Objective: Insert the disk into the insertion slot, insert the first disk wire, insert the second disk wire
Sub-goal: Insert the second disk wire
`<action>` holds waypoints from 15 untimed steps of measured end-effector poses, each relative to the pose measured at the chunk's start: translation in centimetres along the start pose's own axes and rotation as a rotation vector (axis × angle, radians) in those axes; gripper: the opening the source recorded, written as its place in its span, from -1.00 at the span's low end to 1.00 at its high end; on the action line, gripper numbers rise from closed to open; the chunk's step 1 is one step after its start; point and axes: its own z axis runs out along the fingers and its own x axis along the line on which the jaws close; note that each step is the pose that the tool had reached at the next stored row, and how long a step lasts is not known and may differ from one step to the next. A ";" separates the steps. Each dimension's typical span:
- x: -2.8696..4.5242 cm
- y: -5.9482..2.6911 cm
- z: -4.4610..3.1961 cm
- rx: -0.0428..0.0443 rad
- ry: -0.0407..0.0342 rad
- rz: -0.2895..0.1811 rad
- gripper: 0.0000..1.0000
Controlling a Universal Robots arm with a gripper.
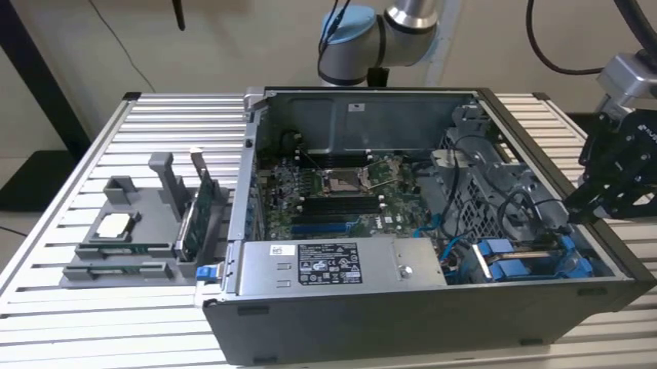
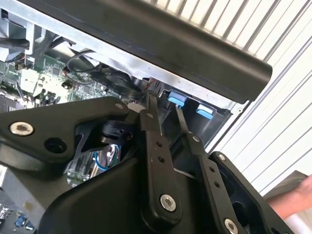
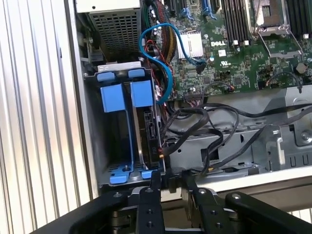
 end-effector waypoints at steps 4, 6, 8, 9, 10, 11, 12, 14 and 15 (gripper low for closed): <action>0.01 -0.12 0.02 -0.0003 -0.0002 0.000 -0.37; 0.03 -0.14 0.06 -0.0001 0.0000 0.001 -0.37; 0.04 -0.16 0.20 -0.0002 -0.0010 0.002 -0.37; 0.05 -0.17 0.28 -0.0002 -0.0016 0.003 -0.37; 0.06 -0.18 0.34 -0.0001 -0.0019 0.004 -0.37; 0.07 -0.19 0.41 -0.0001 -0.0025 0.005 -0.37; 0.08 -0.19 0.45 -0.0002 -0.0035 0.005 -0.37; 0.08 -0.20 0.47 -0.0011 -0.0099 0.005 -0.37; 0.08 -0.19 0.48 -0.0019 -0.0149 0.005 -0.42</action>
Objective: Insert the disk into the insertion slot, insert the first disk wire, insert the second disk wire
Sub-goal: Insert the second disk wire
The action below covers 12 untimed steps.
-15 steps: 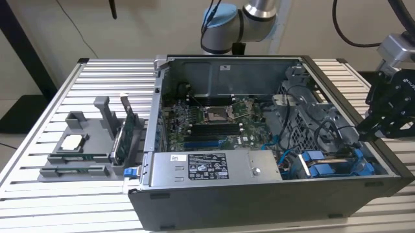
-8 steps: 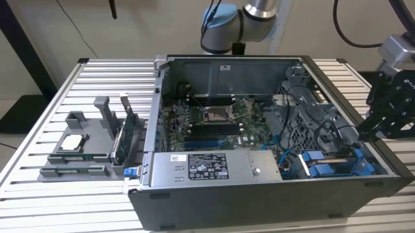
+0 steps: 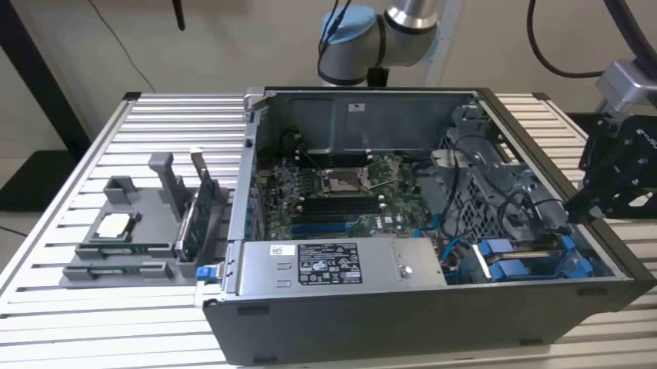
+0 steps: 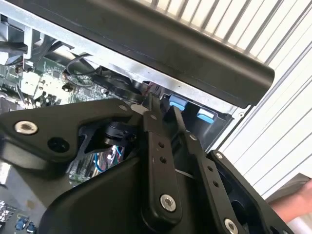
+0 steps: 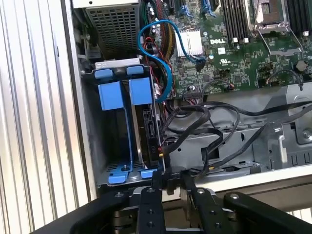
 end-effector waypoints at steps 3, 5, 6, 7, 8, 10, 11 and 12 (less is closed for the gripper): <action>0.01 0.00 0.00 -0.0029 -0.0188 -0.001 -0.56; 0.04 -0.01 0.00 -0.0048 -0.0322 0.000 -0.56; 0.06 -0.01 -0.01 -0.0055 -0.0369 0.001 -0.56; 0.08 -0.02 -0.01 -0.0057 -0.0386 0.001 -0.56; 0.11 -0.02 -0.02 -0.0057 -0.0387 0.001 -0.61; 0.14 -0.02 -0.02 -0.0057 -0.0390 0.001 -0.61; 0.17 -0.03 -0.02 -0.0057 -0.0390 0.002 -0.68; 0.20 -0.03 -0.02 -0.0057 -0.0391 0.001 -0.68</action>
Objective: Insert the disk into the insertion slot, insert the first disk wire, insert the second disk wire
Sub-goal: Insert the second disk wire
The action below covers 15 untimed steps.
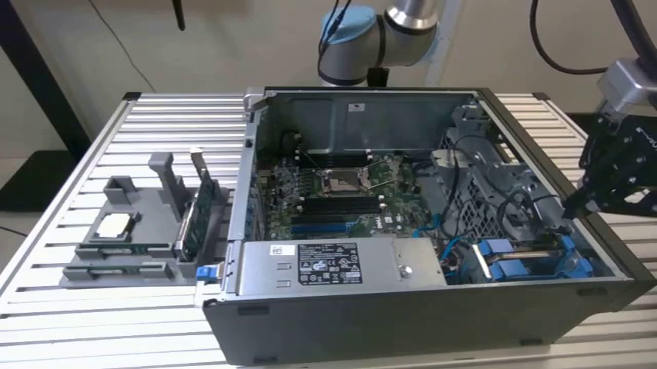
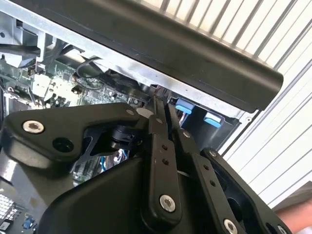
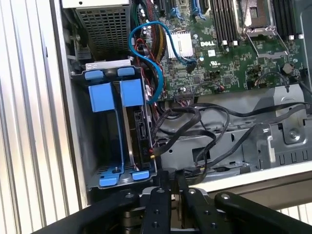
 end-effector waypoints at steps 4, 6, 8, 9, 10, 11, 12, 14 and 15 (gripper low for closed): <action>0.05 0.01 -0.06 0.0001 0.0001 0.000 -0.68; 0.05 0.08 -0.13 0.0001 -0.0005 0.001 -0.68; 0.06 0.21 -0.19 0.0000 -0.0011 0.001 -0.68; 0.07 0.34 -0.23 0.0000 -0.0017 0.002 -0.68; 0.09 0.48 -0.27 0.0000 -0.0027 0.002 -0.68; 0.11 0.66 -0.33 0.0000 -0.0036 0.003 -0.68; 0.13 0.85 -0.39 0.0000 -0.0048 0.004 -0.68; 0.16 1.23 -0.61 0.0001 -0.0068 0.005 -0.68; 0.16 1.41 -0.78 0.0001 -0.0080 0.006 -0.68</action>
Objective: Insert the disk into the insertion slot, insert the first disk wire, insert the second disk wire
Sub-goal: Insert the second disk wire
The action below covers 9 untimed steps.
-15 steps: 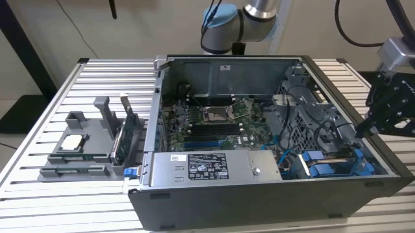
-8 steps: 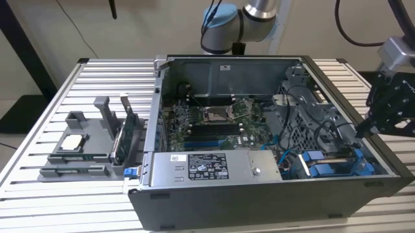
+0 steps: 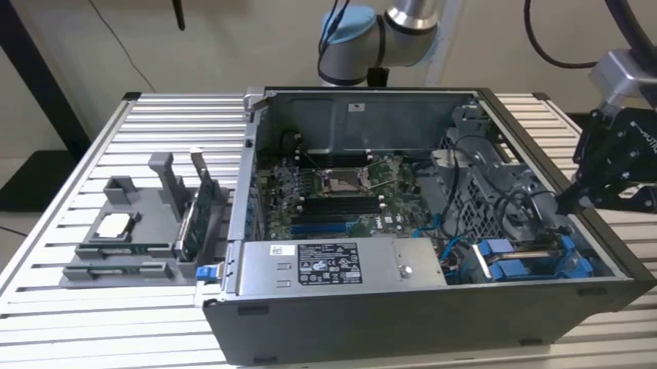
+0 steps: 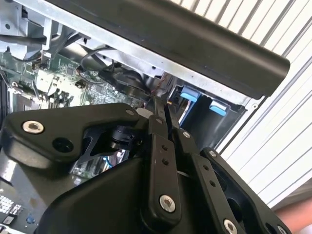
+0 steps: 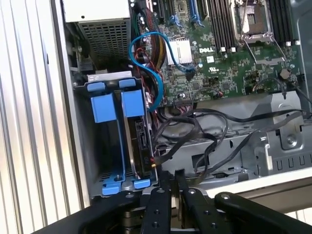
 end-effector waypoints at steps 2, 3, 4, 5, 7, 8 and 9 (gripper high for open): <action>0.00 0.36 -0.35 0.0002 -0.0021 0.001 -0.68; -0.01 0.55 -0.56 0.0004 -0.0030 0.002 -0.68; -0.02 0.71 -0.80 0.0005 -0.0039 0.002 -0.68; -0.04 0.86 -1.04 0.0006 -0.0048 0.003 -0.68; -0.08 1.14 -1.58 0.0010 -0.0057 0.003 -0.68; -0.09 1.27 -1.73 0.0012 -0.0058 0.004 -0.68; -0.07 1.45 -1.79 0.0014 -0.0061 0.004 -0.68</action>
